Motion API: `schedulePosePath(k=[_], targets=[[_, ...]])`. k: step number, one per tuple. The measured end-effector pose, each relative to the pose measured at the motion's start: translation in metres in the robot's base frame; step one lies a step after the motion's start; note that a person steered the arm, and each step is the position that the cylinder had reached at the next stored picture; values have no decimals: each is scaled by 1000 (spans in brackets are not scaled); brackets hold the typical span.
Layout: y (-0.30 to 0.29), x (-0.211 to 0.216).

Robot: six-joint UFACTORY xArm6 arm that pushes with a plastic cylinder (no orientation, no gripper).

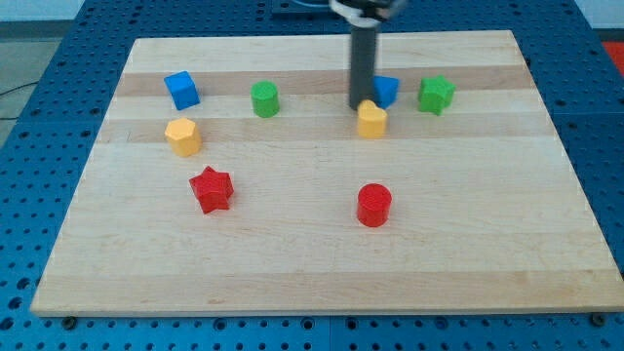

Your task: Move the yellow hexagon to the top of the red star

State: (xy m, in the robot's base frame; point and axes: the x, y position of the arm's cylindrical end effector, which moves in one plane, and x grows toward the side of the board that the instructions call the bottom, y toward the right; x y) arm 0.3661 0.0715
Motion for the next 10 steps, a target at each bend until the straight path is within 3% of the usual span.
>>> schedulePosePath(k=[1, 2, 4, 9, 10], targets=[[54, 53], [0, 55], [51, 56], [61, 53], [110, 70]])
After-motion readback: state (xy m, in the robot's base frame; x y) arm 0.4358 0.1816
